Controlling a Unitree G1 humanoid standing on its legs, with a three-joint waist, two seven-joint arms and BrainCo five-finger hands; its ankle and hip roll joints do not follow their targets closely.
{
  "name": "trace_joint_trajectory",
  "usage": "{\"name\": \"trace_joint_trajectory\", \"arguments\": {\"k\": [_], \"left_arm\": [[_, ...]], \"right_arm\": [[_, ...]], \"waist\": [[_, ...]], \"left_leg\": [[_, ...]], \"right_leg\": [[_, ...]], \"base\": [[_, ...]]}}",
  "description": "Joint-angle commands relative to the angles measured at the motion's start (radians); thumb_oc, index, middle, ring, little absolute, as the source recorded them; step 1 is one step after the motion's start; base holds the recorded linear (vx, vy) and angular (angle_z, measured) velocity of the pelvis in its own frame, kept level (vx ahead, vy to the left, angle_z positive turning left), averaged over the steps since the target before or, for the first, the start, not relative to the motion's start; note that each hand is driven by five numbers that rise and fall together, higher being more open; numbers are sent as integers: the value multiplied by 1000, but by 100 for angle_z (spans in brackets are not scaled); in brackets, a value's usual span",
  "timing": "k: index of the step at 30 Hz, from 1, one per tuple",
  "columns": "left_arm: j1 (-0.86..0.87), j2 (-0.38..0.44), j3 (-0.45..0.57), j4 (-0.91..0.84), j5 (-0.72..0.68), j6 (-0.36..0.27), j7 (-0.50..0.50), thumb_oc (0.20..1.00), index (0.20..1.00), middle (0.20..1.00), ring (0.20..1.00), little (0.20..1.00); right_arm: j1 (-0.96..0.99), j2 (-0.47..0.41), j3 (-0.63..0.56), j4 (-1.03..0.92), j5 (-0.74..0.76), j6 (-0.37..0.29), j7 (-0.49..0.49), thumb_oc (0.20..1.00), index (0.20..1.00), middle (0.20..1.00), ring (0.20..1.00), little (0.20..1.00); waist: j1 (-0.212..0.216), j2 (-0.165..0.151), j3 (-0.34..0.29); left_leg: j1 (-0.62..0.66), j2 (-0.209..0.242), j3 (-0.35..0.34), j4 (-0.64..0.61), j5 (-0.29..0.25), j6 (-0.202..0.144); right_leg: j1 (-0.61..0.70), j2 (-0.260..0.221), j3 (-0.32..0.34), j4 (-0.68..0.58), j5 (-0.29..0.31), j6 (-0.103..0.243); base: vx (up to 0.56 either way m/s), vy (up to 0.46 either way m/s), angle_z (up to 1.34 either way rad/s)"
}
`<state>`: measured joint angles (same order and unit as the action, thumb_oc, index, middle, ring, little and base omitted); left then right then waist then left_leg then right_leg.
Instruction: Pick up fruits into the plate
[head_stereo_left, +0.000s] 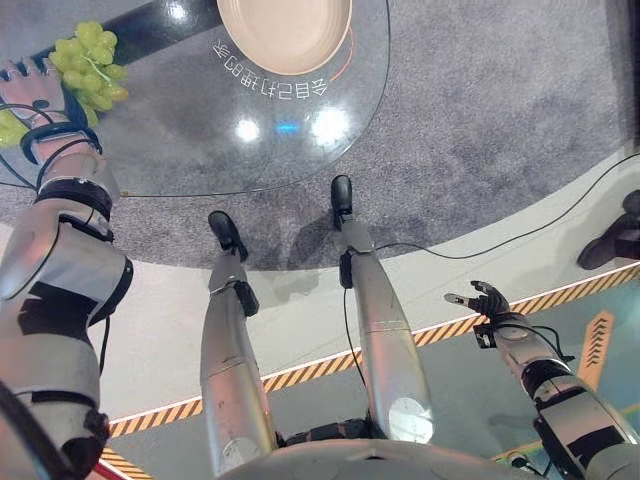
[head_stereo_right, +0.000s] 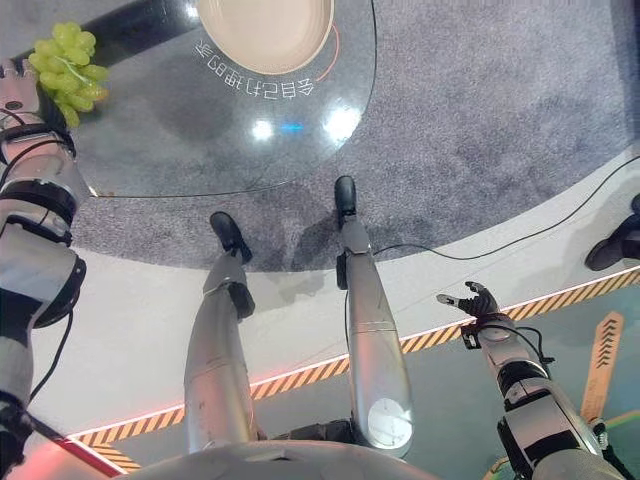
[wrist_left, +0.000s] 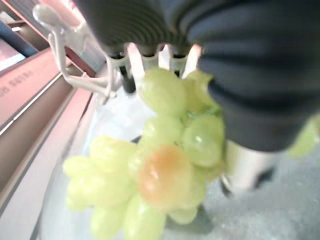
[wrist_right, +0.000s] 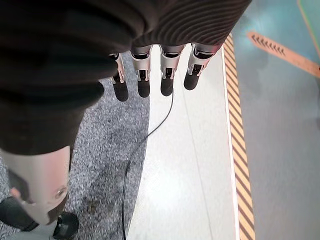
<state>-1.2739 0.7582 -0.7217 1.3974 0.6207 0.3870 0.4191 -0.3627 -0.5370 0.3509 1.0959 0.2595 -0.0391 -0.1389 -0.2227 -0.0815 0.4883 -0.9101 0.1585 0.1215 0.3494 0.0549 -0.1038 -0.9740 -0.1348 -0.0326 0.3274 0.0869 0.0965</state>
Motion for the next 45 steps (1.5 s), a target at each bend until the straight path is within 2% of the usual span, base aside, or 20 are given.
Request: {"name": "trace_joint_trajectory", "arguments": {"k": [1,4,10,15,19,20,21,22,26,33,38,42,45], "left_arm": [[76,6,21,74,1,-30,9,200,200,200,200,200],[72,7,27,75,-33,-54,66,200,200,200,200,200],[53,16,32,75,-86,-101,108,200,200,200,200,200],[58,16,45,59,-211,-175,132,200,200,200,200,200],[79,21,89,32,-427,-264,144,200,200,200,200,200],[81,24,127,16,-528,-309,136,200,200,200,200,200],[92,19,137,9,-556,-327,139,200,200,200,200,200],[104,13,180,-27,-639,-377,134,200,200,200,200,200],[137,-3,222,-86,-735,-432,126,200,200,200,200,200],[274,-64,367,-309,-1068,-530,29,200,200,200,200,200],[350,-102,431,-415,-1211,-581,-32,200,200,200,200,200],[378,-115,456,-481,-1313,-607,-83,200,200,200,200,200],[421,-125,473,-589,-1391,-641,-125,200,200,200,200,200]], "right_arm": [[19,-29,27,-18,44,12,-24,1000,1000,1000,1000,1000],[15,-25,32,-24,51,5,-27,1000,1000,1000,1000,1000],[11,-21,41,-25,47,-4,-24,1000,1000,1000,1000,1000],[27,-16,51,-41,34,-23,-30,1000,1000,1000,1000,1000],[49,-11,57,-74,27,-29,-42,1000,1000,1000,1000,1000],[54,-10,53,-93,20,-33,-46,1000,1000,1000,1000,1000],[62,-8,55,-93,18,-33,-47,1000,1000,1000,1000,1000],[70,-5,50,-114,6,-31,-53,1000,1000,1000,1000,1000],[85,2,50,-154,-2,-11,-67,1000,1000,1000,1000,1000],[122,28,38,-252,-47,52,-98,1000,1000,1000,1000,1000],[144,37,18,-278,-73,62,-100,1000,1000,1000,1000,1000],[158,37,9,-288,-88,49,-101,1000,1000,1000,1000,1000],[187,36,-10,-341,-81,7,-83,1000,1000,1000,1000,1000]], "waist": [[-2,-26,32],[1,-34,32],[2,-38,32],[8,-35,32],[15,-35,32],[18,-36,32],[23,-32,32],[27,-31,32],[36,-24,32],[65,-4,32],[77,6,32],[82,13,32],[88,22,32]], "left_leg": [[-19,-73,20,57,-135,20],[-12,-76,18,51,-132,20],[-2,-76,19,52,-134,19],[28,-79,20,39,-132,22],[76,-81,25,16,-127,23],[71,-84,37,-1,-88,29],[98,-82,27,6,-124,22],[97,-85,39,-4,-89,28],[128,-84,47,-7,-92,28],[231,-91,59,-47,-91,21],[287,-94,65,-64,-93,24],[322,-96,69,-73,-94,25],[373,-102,71,-80,-100,30]], "right_leg": [[35,79,-8,7,-83,-14],[47,82,-11,-1,-81,-14],[59,82,-14,-4,-82,-14],[86,84,-14,-4,-89,-14],[130,87,-19,-13,-95,-12],[125,80,-29,-26,-67,-17],[151,82,-30,-15,-101,-10],[149,75,-41,-21,-77,-16],[176,67,-56,-12,-87,-13],[280,42,-93,-31,-102,-9],[336,30,-103,-42,-112,-7],[372,23,-108,-48,-119,-7],[421,17,-110,-50,-128,-9]], "base": [[0,0,0],[0,0,0],[0,0,0],[-4,0,1],[-24,-5,0],[0,0,0],[-105,-20,1],[0,0,0],[-24,-5,0],[-20,-21,8],[4,6,8],[0,0,0],[0,0,0]]}}
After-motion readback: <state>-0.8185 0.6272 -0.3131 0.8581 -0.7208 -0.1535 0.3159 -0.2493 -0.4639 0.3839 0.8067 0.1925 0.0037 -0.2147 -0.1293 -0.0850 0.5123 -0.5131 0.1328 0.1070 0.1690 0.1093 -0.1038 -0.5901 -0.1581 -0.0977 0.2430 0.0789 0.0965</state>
